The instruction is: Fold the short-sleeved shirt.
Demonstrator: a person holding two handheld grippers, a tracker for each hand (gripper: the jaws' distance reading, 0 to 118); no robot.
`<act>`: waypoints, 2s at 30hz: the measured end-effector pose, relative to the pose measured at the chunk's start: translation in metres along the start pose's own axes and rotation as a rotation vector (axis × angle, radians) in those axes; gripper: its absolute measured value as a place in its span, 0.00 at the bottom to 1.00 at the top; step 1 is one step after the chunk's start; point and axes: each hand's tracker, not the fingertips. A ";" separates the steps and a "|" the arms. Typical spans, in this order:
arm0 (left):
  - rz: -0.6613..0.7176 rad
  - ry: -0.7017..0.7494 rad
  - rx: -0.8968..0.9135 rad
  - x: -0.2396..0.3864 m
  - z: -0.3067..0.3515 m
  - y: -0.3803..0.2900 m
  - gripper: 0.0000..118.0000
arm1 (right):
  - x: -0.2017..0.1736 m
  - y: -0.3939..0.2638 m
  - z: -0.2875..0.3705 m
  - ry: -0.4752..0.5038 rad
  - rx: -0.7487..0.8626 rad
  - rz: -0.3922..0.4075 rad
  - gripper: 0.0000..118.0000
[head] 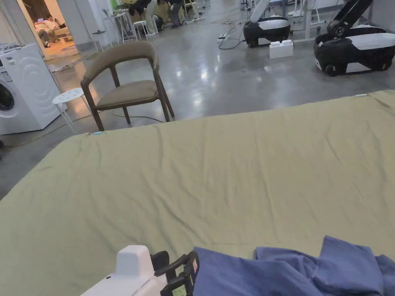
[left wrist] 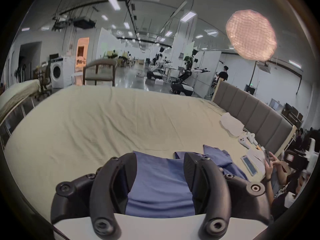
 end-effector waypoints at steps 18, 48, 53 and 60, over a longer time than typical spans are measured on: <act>-0.139 0.149 -0.390 -0.043 -0.204 -0.045 0.30 | 0.031 -0.022 -0.021 -0.100 -0.144 -0.076 0.00; -0.203 0.189 -0.454 -0.030 -0.197 -0.031 0.01 | 0.093 -0.011 -0.315 -0.090 -0.538 0.075 0.01; -0.159 0.083 -0.157 -0.034 -0.090 0.001 0.00 | 0.102 0.035 -0.232 -0.109 -0.298 0.063 0.01; -0.128 0.076 0.159 -0.034 0.085 0.077 0.00 | 0.111 0.115 -0.121 -0.170 -0.003 0.040 0.01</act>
